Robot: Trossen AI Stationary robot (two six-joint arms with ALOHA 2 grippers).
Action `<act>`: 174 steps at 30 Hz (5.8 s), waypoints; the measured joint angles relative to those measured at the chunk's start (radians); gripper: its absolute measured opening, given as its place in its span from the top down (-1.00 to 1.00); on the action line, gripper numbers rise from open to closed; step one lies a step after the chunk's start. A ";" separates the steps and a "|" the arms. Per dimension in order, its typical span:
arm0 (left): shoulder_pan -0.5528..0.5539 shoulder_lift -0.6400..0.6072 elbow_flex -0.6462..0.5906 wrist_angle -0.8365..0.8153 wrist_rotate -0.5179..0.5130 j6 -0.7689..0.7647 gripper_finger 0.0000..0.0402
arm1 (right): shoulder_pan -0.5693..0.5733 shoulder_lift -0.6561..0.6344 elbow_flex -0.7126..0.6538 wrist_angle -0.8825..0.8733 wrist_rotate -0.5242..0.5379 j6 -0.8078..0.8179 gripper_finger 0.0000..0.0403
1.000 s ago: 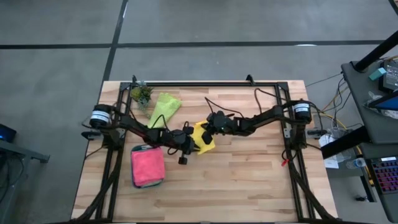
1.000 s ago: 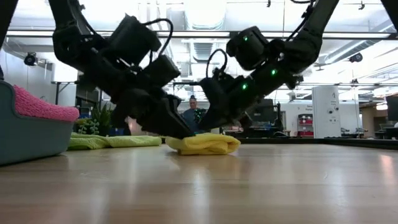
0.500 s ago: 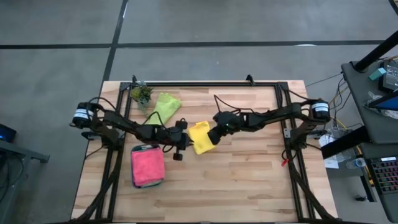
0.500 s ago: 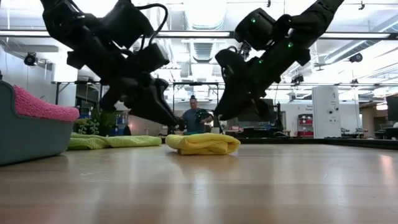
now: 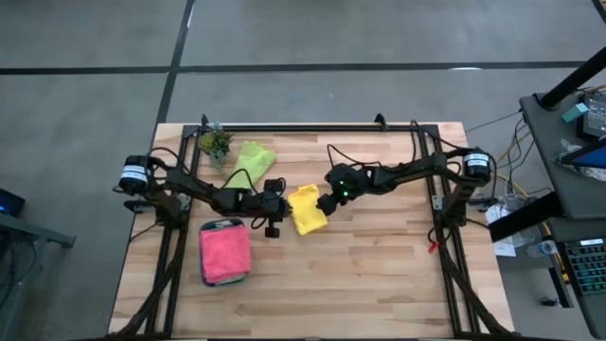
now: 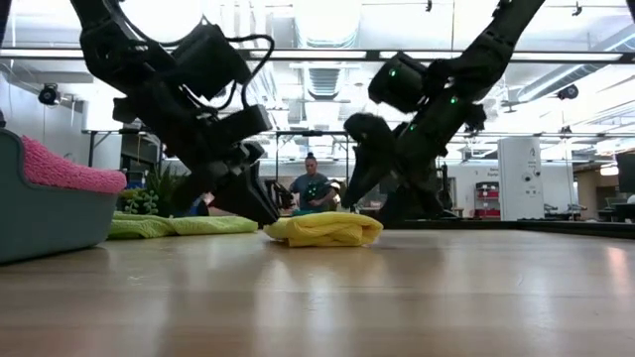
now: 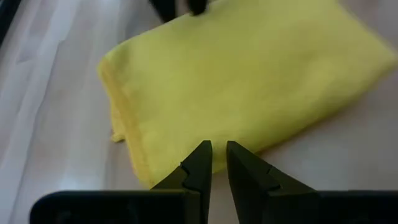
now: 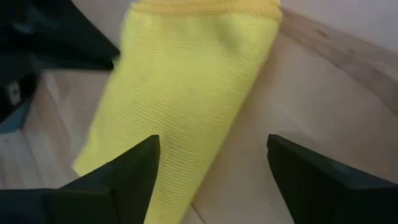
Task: Fold microfiber towels
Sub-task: Put the yellow microfiber cloth into the blue bin
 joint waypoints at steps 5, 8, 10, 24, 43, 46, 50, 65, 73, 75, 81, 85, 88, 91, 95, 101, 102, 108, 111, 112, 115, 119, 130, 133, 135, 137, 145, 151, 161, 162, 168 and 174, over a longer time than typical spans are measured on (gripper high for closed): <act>0.029 0.035 0.002 0.035 -0.021 -0.001 0.82 | -0.003 0.049 0.000 0.072 -0.038 0.001 -0.53; 0.035 0.050 0.002 0.042 -0.022 -0.001 0.82 | -0.003 0.080 0.001 0.155 -0.080 0.021 -0.56; 0.036 0.056 0.004 0.056 -0.022 -0.001 0.82 | -0.002 0.103 0.000 0.207 -0.103 0.044 -0.56; 0.038 0.056 0.002 0.053 -0.022 -0.005 0.82 | 0.000 0.173 0.001 0.343 -0.120 0.072 -0.10; 0.001 -0.274 0.001 -0.139 -0.123 -0.025 0.82 | 0.054 0.109 -0.001 0.410 -0.064 0.070 0.92; -0.024 -0.400 0.001 -0.166 -0.123 -0.034 0.82 | 0.089 0.097 -0.001 0.458 -0.036 0.102 0.93; -0.060 -0.544 0.000 -0.168 -0.122 -0.034 0.82 | 0.141 0.079 0.000 0.559 0.002 0.155 0.93; -0.183 -0.821 -0.002 -0.240 -0.119 -0.033 0.82 | 0.343 0.137 0.192 0.730 0.216 0.198 0.93; -0.189 -0.876 -0.001 -0.235 -0.116 -0.032 0.82 | 0.375 0.327 0.459 0.709 0.217 0.262 0.93; -0.189 -0.887 -0.001 -0.237 -0.116 -0.032 0.82 | 0.376 0.389 0.536 0.706 0.208 0.290 0.93; -0.192 -0.920 -0.001 -0.239 -0.115 -0.110 0.82 | 0.376 0.582 0.795 0.685 0.159 0.342 0.94; -0.193 -0.951 -0.001 -0.247 -0.014 -0.139 0.82 | 0.373 0.671 0.940 0.579 0.145 0.333 0.94; -0.197 -0.974 -0.001 -0.248 0.085 -0.171 0.82 | 0.369 0.715 1.030 0.502 0.144 0.309 0.94; -0.198 -1.006 0.002 -0.246 0.120 -0.200 0.82 | 0.364 0.743 1.106 0.441 0.149 0.296 0.94; -0.198 -1.061 0.002 -0.244 0.121 -0.214 0.82 | 0.359 0.755 1.171 0.319 0.150 0.256 0.94; -0.198 -1.106 0.002 -0.245 0.121 -0.218 0.82 | 0.361 0.757 1.184 0.204 0.165 0.244 0.94; -0.198 -1.110 0.001 -0.245 0.121 -0.218 0.82 | 0.361 0.757 1.183 0.200 0.166 0.247 0.94; -0.198 -1.107 0.000 -0.245 0.122 -0.218 0.82 | 0.361 0.757 1.182 0.115 0.190 0.234 0.94; -0.198 -1.095 0.000 -0.245 0.122 -0.218 0.82 | 0.361 0.757 1.181 0.074 0.220 0.224 0.93; -0.198 -1.091 0.000 -0.245 0.122 -0.218 0.82 | 0.361 0.757 1.181 0.071 0.222 0.224 0.93; -0.198 -1.076 0.000 -0.245 0.122 -0.218 0.82 | 0.363 0.757 1.181 0.070 0.223 0.210 0.83; -0.198 -1.056 0.000 -0.245 0.123 -0.218 0.82 | 0.365 0.757 1.181 0.069 0.223 0.199 0.59; -0.198 -1.022 0.000 -0.245 0.123 -0.218 0.82 | 0.365 0.753 1.181 0.047 0.211 0.176 -0.02; -0.198 -1.022 0.000 -0.243 0.123 -0.218 0.82 | 0.364 0.745 1.181 0.028 0.210 0.171 -0.08; -0.198 -1.024 0.000 -0.244 0.123 -0.218 0.82 | 0.363 0.738 1.181 0.011 0.210 0.164 -0.10; -0.198 -1.028 0.000 -0.242 0.123 -0.219 0.82 | 0.362 0.728 1.181 -0.015 0.210 0.149 -0.11; -0.198 -1.036 0.000 -0.242 0.123 -0.219 0.82 | 0.356 0.663 1.181 -0.151 0.215 0.039 -0.12; -0.198 -1.025 0.000 -0.245 0.123 -0.220 0.82 | 0.349 0.592 1.180 -0.369 0.231 -0.096 -0.12; -0.202 -0.934 0.013 -0.512 0.050 -0.495 0.93 | 0.409 0.404 1.100 -0.770 0.616 -0.265 -0.11; -0.203 -0.920 0.013 -0.539 0.050 -0.518 0.97 | 0.417 0.376 1.069 -0.766 0.632 -0.274 -0.11; -0.286 -0.808 0.024 -0.586 0.068 -0.556 1.00 | 0.455 0.195 0.785 -0.582 0.704 -0.351 -0.03; -0.482 -0.708 0.019 -0.578 -0.065 -0.559 1.00 | 0.466 0.056 0.462 -0.108 0.668 -0.475 0.03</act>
